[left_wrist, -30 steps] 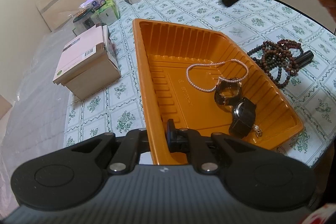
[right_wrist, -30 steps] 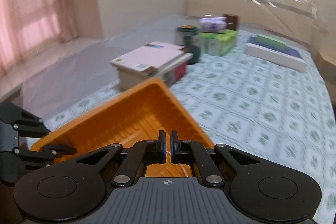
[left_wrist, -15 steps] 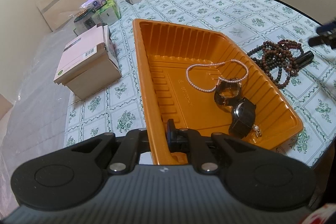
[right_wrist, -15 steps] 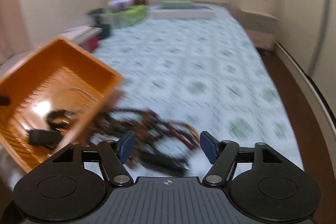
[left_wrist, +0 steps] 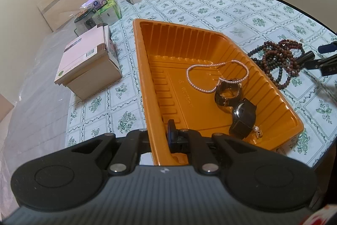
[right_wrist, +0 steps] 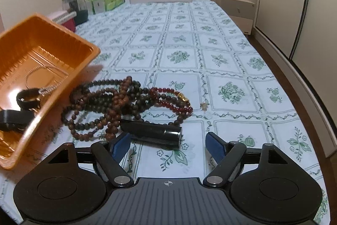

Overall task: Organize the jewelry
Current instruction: 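Reach the right gripper to the bead pile and grasp the black cylinder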

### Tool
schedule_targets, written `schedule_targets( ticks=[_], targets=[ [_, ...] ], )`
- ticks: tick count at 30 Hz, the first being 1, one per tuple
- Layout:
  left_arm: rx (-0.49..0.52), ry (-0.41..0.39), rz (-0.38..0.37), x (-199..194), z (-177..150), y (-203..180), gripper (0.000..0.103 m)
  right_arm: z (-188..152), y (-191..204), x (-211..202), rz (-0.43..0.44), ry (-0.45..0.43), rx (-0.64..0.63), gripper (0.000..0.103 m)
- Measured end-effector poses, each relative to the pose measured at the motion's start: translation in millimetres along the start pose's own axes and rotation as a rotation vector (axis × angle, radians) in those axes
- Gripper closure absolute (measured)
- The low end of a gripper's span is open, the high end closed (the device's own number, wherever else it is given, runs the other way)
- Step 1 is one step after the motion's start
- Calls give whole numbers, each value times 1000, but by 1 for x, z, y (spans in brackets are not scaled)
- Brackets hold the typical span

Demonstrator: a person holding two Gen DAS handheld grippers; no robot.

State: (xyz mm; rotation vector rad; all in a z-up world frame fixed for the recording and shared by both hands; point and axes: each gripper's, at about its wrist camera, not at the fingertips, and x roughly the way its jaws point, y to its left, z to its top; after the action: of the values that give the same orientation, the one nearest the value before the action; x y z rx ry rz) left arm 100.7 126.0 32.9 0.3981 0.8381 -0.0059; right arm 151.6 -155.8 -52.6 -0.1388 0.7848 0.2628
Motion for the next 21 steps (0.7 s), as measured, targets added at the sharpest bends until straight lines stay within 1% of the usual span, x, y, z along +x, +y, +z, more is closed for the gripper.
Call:
schedule_targets(
  ticks=[4, 10, 15, 20, 21],
  targets=[
    [4, 1, 1, 0, 0, 0, 96, 1, 7, 11, 9, 2, 13, 24],
    [2, 6, 0, 1, 0, 1, 96, 4, 20, 23, -26, -7, 25, 23],
    [2, 6, 0, 1, 0, 0, 97, 4, 29, 28, -70, -31, 29, 22],
    [2, 6, 1, 1, 0, 0, 97, -3, 31, 28, -82, -67, 36, 22],
    [2, 6, 1, 1, 0, 0, 96, -4, 31, 27, -85, -74, 36, 24]
  ],
)
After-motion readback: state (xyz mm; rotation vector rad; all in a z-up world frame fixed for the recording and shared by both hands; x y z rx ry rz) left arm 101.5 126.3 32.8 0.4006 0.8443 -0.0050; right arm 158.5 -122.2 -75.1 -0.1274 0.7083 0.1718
